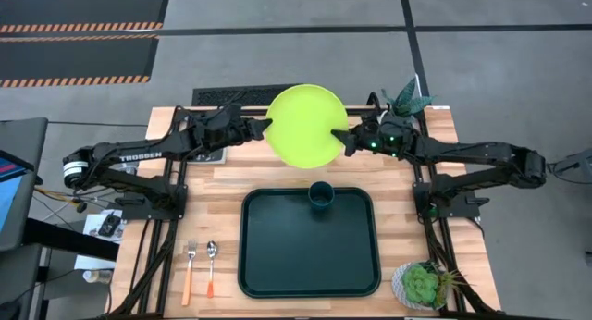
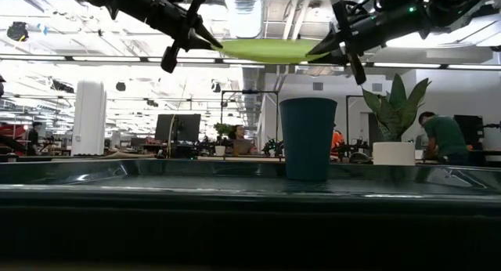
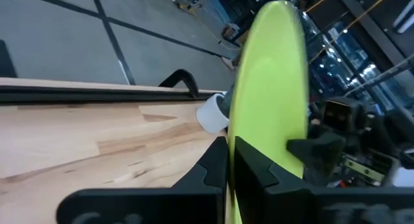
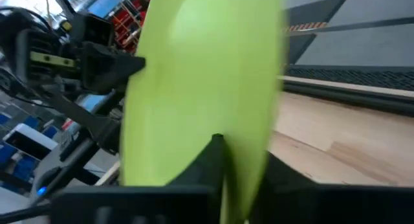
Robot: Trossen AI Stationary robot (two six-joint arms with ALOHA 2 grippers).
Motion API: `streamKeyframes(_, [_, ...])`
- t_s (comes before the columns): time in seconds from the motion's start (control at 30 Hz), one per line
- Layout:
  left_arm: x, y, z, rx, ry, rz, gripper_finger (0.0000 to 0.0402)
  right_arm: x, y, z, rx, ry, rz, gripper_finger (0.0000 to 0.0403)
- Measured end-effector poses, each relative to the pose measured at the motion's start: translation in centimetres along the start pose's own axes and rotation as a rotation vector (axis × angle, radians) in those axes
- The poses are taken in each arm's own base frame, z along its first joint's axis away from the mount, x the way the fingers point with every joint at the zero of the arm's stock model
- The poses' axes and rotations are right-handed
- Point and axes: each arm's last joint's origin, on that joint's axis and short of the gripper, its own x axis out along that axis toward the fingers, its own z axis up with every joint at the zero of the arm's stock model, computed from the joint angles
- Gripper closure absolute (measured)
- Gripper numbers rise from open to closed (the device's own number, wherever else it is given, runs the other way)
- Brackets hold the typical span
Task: Pick and place plate/cup/fork/spoon on tray
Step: Put the green plate on the black tray
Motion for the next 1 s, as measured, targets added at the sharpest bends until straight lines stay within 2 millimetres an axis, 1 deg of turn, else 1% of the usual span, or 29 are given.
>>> streamKeyframes(0.03, [0.0, 0.0, 0.0, 0.002, 0.001, 0.003, 0.0401, -0.1, 0.0, 0.1, 0.003, -0.005, 0.004, 0.0374])
streamKeyframes(0.1, [0.0, 0.0, 0.0, 0.004, 0.002, 0.005, 0.0401, -0.2, 0.1, 0.2, 0.006, -0.011, 0.011, 0.0391])
streamKeyframes(0.23, [0.0, 0.1, 0.0, 0.018, -0.017, 0.020, 0.0399, -0.3, 0.1, 0.3, 0.019, -0.007, 0.013, 0.0393])
streamKeyframes(0.3, [0.0, 0.1, 0.0, 0.018, -0.031, 0.031, 0.0389, -0.3, 0.2, 0.3, 0.032, -0.009, 0.015, 0.0397])
streamKeyframes(0.37, [0.0, 0.1, 0.0, 0.035, -0.034, 0.039, 0.0371, -0.4, 0.1, 0.4, 0.041, -0.015, 0.012, 0.0397])
streamKeyframes(0.43, [0.0, 0.1, 0.1, 0.060, -0.037, 0.032, 0.0344, -0.6, 0.0, 0.7, 0.050, -0.026, 0.009, 0.0399])
streamKeyframes(0.63, [0.0, 0.0, 0.0, 0.093, -0.002, 0.005, 0.0243, -1.4, -0.9, 2.2, 0.070, -0.101, -0.024, 0.0400])
streamKeyframes(0.73, [0.0, 0.0, 0.0, 0.074, -0.001, 0.007, 0.0203, -1.9, -1.8, 3.3, 0.079, -0.147, -0.067, 0.0401])
streamKeyframes(0.83, [0.0, 0.1, 0.1, 0.068, -0.005, 0.011, 0.0183, -2.9, -2.7, 4.5, 0.091, -0.205, -0.111, 0.0401])
streamKeyframes(0.93, [0.0, 0.1, 0.1, 0.068, -0.007, 0.013, 0.0179, -4.2, -3.2, 5.4, 0.097, -0.246, -0.142, 0.0401])
streamKeyframes(1.0, [0.0, 0.1, 0.1, 0.068, -0.007, 0.014, 0.0179, -5.3, -3.2, 5.6, 0.100, -0.254, -0.151, 0.0401])
